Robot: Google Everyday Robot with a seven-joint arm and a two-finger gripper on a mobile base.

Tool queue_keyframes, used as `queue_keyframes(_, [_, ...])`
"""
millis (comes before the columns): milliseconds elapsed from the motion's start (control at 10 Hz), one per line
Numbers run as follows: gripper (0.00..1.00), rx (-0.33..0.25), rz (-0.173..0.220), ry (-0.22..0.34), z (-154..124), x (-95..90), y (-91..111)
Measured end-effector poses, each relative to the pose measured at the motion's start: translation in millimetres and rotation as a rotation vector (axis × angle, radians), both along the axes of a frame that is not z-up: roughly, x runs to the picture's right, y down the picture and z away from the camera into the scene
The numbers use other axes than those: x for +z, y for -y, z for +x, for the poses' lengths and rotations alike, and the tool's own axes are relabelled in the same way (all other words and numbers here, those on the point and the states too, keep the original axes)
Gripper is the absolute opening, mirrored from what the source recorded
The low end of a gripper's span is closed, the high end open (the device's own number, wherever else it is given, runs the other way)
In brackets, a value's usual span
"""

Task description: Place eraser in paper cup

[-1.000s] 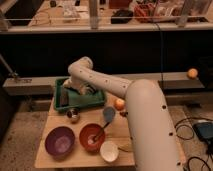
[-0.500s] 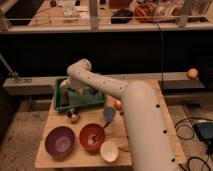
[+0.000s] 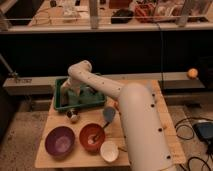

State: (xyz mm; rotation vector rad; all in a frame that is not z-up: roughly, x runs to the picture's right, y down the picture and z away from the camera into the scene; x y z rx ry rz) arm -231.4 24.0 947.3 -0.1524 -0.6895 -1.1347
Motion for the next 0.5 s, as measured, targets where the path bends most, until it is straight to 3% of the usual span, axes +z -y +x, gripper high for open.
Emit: queue_keyframes(500, [0.66, -0.016, -0.031, 0.033, -12, 6.8, -12])
